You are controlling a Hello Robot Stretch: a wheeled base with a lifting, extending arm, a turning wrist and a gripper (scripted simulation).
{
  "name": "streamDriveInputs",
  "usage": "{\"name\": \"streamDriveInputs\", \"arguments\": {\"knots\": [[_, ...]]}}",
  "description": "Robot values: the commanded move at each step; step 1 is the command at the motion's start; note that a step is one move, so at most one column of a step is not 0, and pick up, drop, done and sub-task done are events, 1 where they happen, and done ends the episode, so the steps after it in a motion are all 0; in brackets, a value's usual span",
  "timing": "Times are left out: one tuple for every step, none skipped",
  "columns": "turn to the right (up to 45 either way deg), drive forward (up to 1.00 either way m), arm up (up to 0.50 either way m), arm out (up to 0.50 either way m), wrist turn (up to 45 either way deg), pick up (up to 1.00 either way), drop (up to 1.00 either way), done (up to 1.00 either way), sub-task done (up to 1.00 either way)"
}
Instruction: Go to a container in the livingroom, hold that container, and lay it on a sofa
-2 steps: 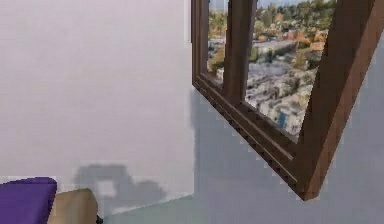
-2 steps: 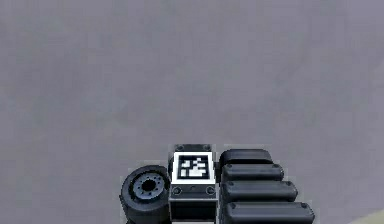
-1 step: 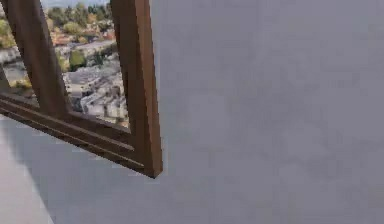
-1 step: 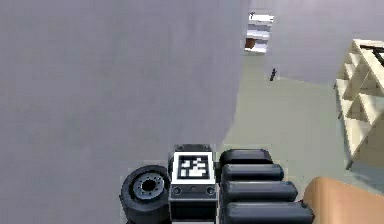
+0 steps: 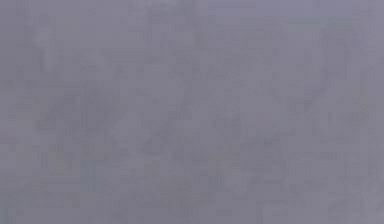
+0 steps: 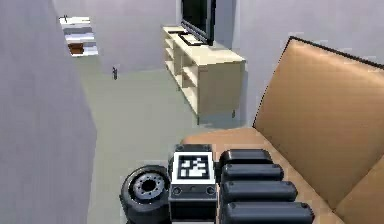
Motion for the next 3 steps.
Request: {"name": "streamDriveInputs", "arguments": {"knots": [[45.0, 0.00, 0.00, 0.00, 0.0, 0.00, 0.00, 0.00, 0.00], [36.0, 0.00, 0.00, 0.00, 0.0, 0.00, 0.00, 0.00, 0.00], [0.0, 0.30, 0.00, 0.00, 0.0, 0.00, 0.00, 0.00, 0.00]]}}
